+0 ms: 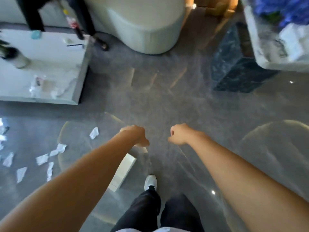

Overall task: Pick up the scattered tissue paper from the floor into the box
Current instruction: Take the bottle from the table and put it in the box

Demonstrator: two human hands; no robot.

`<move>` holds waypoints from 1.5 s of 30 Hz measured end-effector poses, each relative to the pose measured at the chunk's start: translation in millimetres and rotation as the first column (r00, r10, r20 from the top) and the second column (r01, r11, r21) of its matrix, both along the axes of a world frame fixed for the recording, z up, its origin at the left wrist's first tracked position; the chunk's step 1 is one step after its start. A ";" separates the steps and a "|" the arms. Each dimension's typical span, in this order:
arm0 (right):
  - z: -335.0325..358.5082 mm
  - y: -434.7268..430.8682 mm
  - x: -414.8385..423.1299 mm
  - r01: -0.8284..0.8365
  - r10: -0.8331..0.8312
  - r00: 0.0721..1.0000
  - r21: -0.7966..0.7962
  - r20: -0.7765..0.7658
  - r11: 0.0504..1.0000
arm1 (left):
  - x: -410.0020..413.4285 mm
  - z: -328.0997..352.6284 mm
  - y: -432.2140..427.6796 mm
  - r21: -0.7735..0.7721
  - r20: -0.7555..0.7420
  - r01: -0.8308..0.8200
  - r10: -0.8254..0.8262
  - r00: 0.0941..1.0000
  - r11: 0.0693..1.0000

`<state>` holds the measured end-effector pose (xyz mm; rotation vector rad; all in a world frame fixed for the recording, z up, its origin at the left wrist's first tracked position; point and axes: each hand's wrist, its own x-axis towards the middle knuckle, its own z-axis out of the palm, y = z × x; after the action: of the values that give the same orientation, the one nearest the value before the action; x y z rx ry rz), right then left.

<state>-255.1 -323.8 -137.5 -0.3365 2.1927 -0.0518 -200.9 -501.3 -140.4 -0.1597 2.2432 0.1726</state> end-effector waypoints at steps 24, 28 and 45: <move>-21.7 -516.7 -297.3 -0.790 0.788 0.613 0.041 0.056 0.612 | -142.4 -42.9 -401.7 -0.054 0.007 -0.843 0.845 0.535 0.535; -39.7 -604.3 -299.2 -0.857 0.853 0.516 0.052 0.084 0.513 | -136.6 -63.4 -462.7 -0.114 0.041 -0.876 0.883 0.467 0.469; -271.5 -969.6 -268.9 -0.970 0.942 0.230 -0.139 -0.245 0.200 | -228.7 -292.8 -714.7 0.090 -0.141 -0.994 0.988 -0.070 -0.058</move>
<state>-523.9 -1293.3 -409.0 -1.8975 1.6537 0.3978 -429.6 -1216.0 -433.2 -1.9918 1.7127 0.9828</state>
